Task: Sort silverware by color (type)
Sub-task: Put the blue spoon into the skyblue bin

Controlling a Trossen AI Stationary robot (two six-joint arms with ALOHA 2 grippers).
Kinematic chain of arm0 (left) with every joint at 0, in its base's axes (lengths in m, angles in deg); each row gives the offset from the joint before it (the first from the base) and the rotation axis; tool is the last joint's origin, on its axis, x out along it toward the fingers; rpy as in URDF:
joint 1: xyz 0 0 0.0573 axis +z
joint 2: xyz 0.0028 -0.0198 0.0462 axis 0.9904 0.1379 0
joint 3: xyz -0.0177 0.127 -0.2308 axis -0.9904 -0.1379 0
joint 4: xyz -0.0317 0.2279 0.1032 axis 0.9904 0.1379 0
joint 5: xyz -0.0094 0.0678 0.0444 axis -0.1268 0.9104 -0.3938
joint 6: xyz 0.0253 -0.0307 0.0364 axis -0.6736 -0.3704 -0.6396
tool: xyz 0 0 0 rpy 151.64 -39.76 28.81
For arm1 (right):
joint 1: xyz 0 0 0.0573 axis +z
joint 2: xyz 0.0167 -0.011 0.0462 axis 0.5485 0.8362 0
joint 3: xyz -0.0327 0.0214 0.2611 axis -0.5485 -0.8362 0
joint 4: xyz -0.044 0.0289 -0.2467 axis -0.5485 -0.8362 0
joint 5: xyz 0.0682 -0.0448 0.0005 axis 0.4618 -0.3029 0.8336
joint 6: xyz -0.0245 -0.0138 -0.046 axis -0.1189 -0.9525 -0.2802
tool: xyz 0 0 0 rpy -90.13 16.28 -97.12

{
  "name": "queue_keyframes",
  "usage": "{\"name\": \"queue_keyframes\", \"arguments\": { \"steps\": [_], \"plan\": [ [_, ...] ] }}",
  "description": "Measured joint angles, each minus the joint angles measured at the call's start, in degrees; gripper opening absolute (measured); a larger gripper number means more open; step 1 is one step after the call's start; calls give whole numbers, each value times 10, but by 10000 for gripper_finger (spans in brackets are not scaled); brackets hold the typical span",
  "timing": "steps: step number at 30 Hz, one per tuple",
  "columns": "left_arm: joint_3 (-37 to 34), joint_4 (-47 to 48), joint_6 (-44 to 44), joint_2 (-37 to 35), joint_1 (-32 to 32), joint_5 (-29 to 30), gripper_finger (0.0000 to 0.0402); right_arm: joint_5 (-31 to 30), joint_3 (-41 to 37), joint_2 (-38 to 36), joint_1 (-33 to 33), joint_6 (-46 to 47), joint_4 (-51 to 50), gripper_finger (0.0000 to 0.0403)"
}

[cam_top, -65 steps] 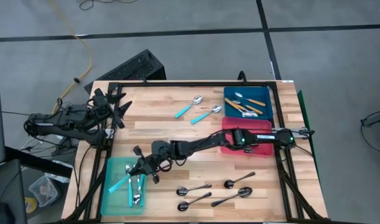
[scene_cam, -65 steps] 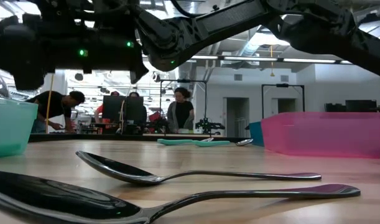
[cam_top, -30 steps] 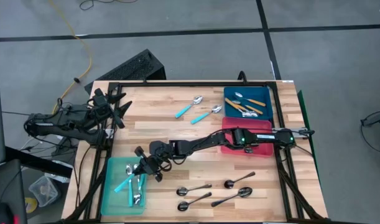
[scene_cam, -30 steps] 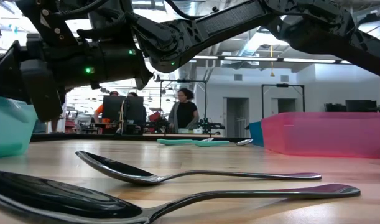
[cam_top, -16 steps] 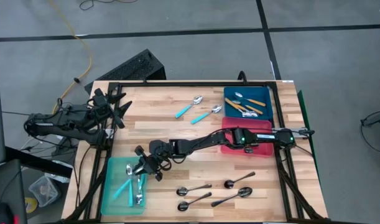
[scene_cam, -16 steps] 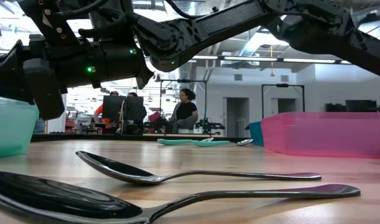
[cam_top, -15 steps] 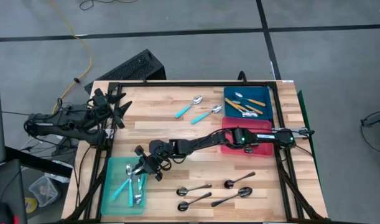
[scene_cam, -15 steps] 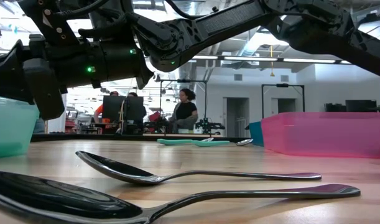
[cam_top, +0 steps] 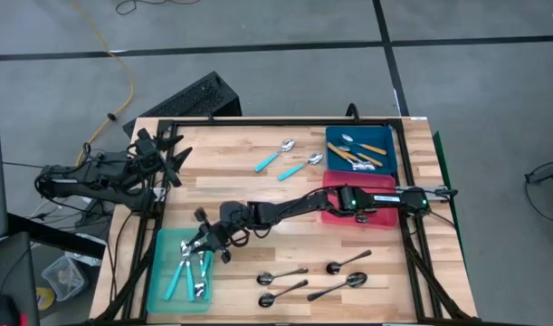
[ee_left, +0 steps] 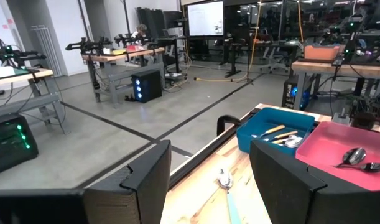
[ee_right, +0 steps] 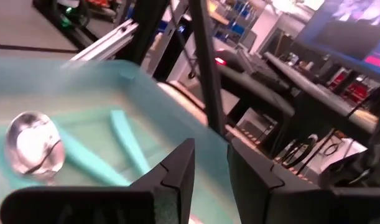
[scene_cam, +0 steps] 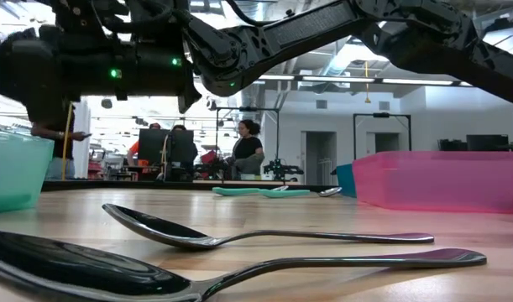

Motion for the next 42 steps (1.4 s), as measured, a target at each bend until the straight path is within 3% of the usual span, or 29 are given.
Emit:
{"name": "queue_keyframes", "arguments": {
  "steps": [3, 9, 18, 26, 33, 39, 42],
  "plan": [
    [0, 3, 0, 0, 0, 0, 206, -21, 2, -7, 0, 17, -1, 119],
    [0, 26, 0, 0, 0, 0, 206, -73, 1, -62, -4, 29, -108, 119],
    [-1, 43, 1, -17, 0, -8, 206, -173, 1, -182, -14, 8, -388, 119],
    [-24, 43, 13, -65, 0, -11, 206, -315, 1, -286, -32, -17, -655, 119],
    [-59, 51, 30, -100, 0, -21, 206, -321, 2, -327, -66, 80, -856, 119],
    [-83, 37, 41, -114, 0, -25, 206, -321, -10, -329, -106, 118, -1089, 118],
    [-84, 38, 41, -114, 0, -27, 206, -312, -36, -339, -136, 150, -1093, 116]
  ]
}}
